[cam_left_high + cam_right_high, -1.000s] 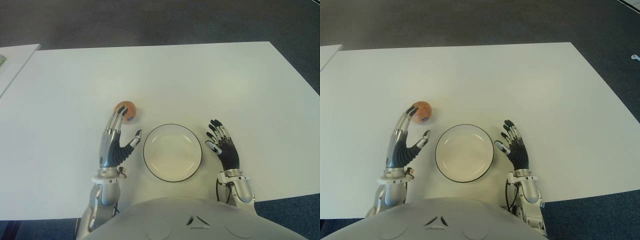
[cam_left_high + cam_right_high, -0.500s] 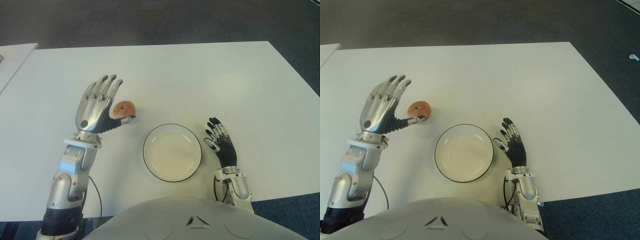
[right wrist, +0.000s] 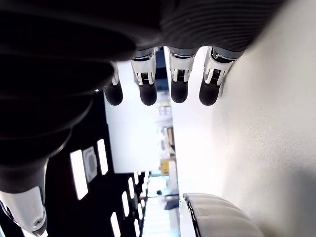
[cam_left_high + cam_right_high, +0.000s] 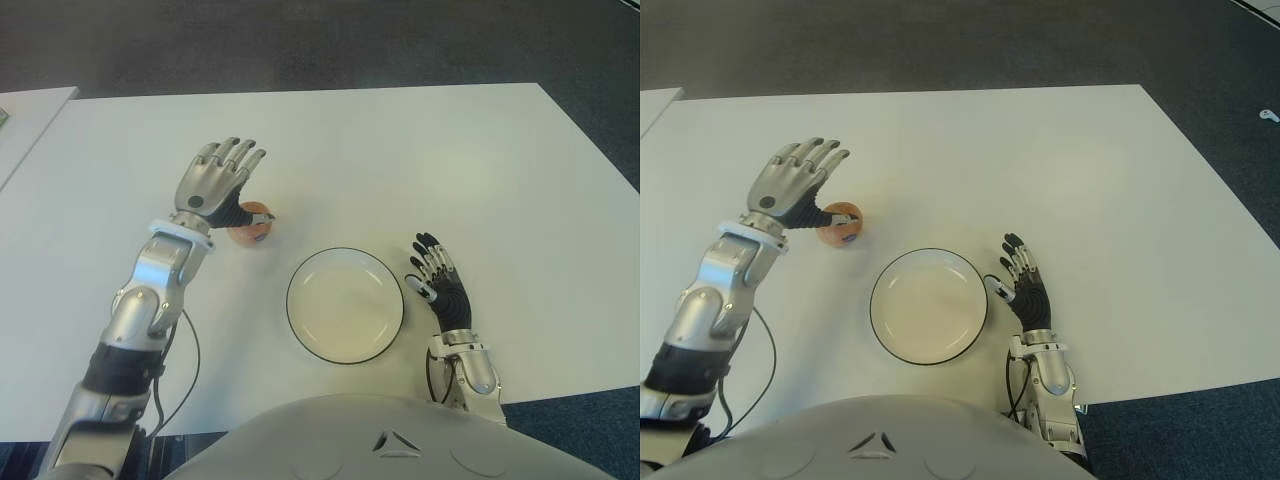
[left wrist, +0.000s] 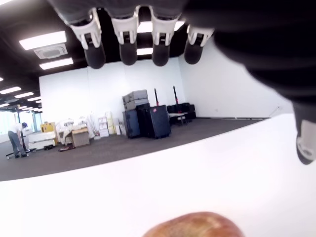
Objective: Put the apples into the plate.
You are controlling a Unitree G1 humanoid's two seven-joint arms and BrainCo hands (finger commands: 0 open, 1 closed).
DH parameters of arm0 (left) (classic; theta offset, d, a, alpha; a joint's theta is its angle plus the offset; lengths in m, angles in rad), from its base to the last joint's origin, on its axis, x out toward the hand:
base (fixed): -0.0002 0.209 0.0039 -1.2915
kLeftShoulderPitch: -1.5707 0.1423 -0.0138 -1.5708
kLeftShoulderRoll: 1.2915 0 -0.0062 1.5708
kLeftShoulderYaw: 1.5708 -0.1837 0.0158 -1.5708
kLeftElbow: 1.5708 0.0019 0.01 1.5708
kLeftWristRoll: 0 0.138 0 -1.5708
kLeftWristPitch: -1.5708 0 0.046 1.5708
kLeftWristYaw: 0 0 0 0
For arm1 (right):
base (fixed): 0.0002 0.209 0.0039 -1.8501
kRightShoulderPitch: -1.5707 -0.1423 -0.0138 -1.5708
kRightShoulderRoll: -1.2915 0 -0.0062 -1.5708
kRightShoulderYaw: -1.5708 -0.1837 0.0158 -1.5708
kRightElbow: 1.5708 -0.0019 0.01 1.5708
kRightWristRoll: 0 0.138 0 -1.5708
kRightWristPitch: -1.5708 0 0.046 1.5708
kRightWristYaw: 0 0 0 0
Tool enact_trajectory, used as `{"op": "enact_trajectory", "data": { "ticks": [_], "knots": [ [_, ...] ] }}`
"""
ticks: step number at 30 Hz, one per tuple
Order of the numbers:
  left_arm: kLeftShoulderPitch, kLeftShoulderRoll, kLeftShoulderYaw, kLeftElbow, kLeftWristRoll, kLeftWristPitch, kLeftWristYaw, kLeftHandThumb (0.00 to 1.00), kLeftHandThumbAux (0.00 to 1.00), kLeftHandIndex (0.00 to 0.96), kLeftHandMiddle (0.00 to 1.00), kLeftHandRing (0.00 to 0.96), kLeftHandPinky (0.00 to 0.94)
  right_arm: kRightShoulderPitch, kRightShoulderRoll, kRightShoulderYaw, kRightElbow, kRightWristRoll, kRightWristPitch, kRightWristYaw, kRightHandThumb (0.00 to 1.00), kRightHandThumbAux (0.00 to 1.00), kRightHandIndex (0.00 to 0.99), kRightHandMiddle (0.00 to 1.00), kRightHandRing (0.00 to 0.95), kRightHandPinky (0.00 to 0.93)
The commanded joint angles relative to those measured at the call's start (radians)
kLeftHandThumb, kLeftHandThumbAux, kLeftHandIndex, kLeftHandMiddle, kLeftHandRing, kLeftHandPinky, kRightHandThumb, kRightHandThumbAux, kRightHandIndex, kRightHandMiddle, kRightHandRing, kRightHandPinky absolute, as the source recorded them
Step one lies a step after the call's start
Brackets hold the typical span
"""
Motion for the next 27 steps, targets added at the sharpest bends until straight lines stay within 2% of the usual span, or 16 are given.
{"op": "enact_trajectory", "data": {
  "ticks": [1,15,27],
  "knots": [
    [-0.040,0.021,-0.051,0.087,-0.007,0.005,-0.007,0.229,0.435,0.000,0.000,0.000,0.000,0.027,0.009,-0.010,0.052,0.006,0.019,-0.010,0.117,0.606,0.000,0.000,0.000,0.000],
    [-0.082,0.015,-0.107,0.227,-0.085,0.004,0.073,0.266,0.437,0.000,0.000,0.000,0.000,0.042,0.000,-0.014,0.033,-0.007,0.024,-0.020,0.127,0.578,0.000,0.000,0.000,0.000],
    [-0.095,0.016,-0.165,0.264,-0.133,0.018,0.056,0.294,0.417,0.000,0.000,0.000,0.000,0.043,-0.016,-0.015,0.033,-0.009,0.027,-0.008,0.133,0.575,0.000,0.000,0.000,0.000]
  ]
}}
